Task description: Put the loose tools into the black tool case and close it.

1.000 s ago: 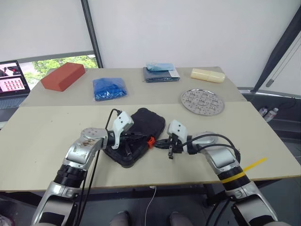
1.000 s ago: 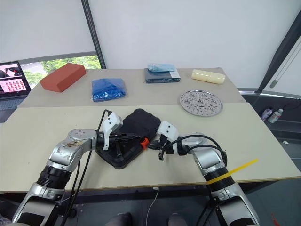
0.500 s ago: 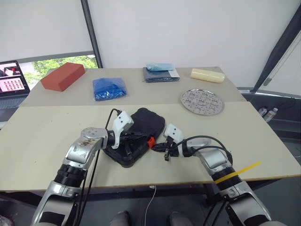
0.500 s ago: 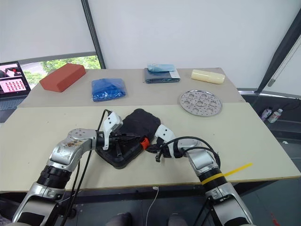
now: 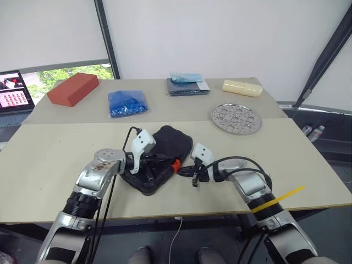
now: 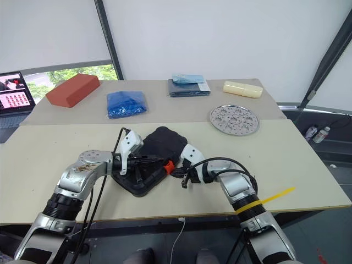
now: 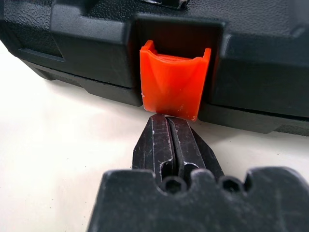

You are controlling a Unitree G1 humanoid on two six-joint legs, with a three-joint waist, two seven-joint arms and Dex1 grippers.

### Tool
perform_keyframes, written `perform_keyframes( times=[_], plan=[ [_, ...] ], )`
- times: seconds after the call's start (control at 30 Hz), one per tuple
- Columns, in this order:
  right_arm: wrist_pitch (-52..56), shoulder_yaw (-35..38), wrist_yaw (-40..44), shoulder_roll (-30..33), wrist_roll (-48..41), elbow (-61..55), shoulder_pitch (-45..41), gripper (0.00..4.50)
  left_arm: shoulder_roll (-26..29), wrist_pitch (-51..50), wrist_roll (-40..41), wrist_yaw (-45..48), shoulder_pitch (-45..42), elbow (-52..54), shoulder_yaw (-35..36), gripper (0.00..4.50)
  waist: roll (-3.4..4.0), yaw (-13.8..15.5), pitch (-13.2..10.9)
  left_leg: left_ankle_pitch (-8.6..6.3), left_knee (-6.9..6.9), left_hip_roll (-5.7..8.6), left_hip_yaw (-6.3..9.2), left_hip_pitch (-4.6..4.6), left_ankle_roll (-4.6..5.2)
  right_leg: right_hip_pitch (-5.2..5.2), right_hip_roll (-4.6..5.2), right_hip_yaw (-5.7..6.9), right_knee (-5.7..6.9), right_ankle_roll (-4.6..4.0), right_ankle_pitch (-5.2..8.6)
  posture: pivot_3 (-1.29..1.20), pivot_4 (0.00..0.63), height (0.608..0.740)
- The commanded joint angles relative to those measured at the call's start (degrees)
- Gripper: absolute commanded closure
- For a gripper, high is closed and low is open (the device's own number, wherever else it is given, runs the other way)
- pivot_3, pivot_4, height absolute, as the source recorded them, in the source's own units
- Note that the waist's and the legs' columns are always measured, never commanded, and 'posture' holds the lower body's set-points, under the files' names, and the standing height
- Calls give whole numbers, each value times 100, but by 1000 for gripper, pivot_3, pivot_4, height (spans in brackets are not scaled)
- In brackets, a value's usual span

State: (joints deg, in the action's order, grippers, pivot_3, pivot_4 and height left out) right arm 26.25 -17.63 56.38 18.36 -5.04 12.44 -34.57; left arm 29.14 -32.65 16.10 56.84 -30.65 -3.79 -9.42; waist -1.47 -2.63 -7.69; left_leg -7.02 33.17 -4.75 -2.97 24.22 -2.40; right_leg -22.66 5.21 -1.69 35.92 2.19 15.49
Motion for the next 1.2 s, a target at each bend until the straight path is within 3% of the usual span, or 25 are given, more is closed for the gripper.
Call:
perform_keyframes(
  times=[0.03, 0.37, 0.63, 0.77, 0.8, 0.83, 0.9, 0.93, 1.03, 1.1, 1.2],
  plan=[
    [-383, 121, -115, -409, -203, -363, -599, 4500, -45, -594, -262, 16, 488, -681, -619, 4460, -1, -12, -1, 0, 0, -1, 0, -1, 0, -1, -1, 0, 0, 0, 0, 0, 150, 740],
    [-381, 68, -39, -592, -159, -491, -579, 4500, -74, -513, -202, 17, 635, -679, -504, 4460, -9, -43, -5, 1, -6, -4, 4, 8, 0, -43, -8, 0, 17, -18, -24, 0, 150, 740],
    [-763, 284, 580, 263, -288, -968, 70, 4500, -136, 547, 408, 54, 1123, -186, 707, 4460, -3, -61, -3, 2, -24, -1, -6, 12, 3, -41, -13, -27, 16, -15, -25, 0, 150, 740],
    [-1307, 627, 984, 788, -585, -1054, 427, 4500, 25, 1384, 833, 343, 1572, 288, 1478, 3655, -9, 5, -6, 1, -30, -7, -3, 14, 4, -44, -28, -35, 13, 20, -29, 0, 150, 740],
    [-1423, 733, 1062, 909, -668, -1033, 506, 4500, 112, 1487, 962, 441, 1710, 437, 1666, 3062, -14, 13, -11, 1, -30, -7, -4, 18, 3, -45, -28, -37, 11, 20, -24, 0, 150, 740],
    [-1522, 841, 1169, 1048, -762, -1006, 596, 4500, 185, 1651, 1061, 486, 1849, 564, 1878, 2782, -18, 16, -17, 1, -30, -7, -6, 22, 3, -48, -28, -40, 10, 21, -20, 0, 150, 740],
    [-1980, 1150, 1454, 1352, -939, -803, 801, 3921, 463, 1830, 1254, 527, 2276, 902, 2441, 2017, -24, 13, -34, -1, -30, -7, -8, 38, 3, -61, -28, -43, 6, 22, -18, 0, 150, 740],
    [-2295, 1318, 1539, 1469, -993, -626, 871, 3850, 622, 1873, 1253, 455, 2530, 1039, 2729, 1800, -31, 11, -45, -1, -30, -7, -9, 46, 3, -69, -28, -45, 3, 23, -17, 0, 150, 740],
    [-3088, 1621, 1728, 1720, -1064, -239, 1014, 2630, 966, 1897, 1141, 272, 3253, 1290, 3248, 556, -79, 35, -104, -7, -30, -9, -9, 55, 2, -76, -27, -42, 3, 19, -13, 0, 150, 740],
    [-3543, 1789, 1838, 1884, -1061, 52, 1085, 2043, 1037, 2133, 956, 89, 3765, 1344, 3589, 0, -84, 40, -116, -7, -29, -8, -11, 69, 2, -90, -22, -42, -1, 14, -10, 0, 150, 740],
    [-3928, 1972, 1907, 2089, -1051, 418, 1174, 992, 1052, 2485, 623, -190, 4398, 1255, 3963, 0, -99, 64, -127, -6, -26, 2, -27, 104, 2, -128, -3, -43, -3, -8, -26, 0, 150, 740]
  ],
)
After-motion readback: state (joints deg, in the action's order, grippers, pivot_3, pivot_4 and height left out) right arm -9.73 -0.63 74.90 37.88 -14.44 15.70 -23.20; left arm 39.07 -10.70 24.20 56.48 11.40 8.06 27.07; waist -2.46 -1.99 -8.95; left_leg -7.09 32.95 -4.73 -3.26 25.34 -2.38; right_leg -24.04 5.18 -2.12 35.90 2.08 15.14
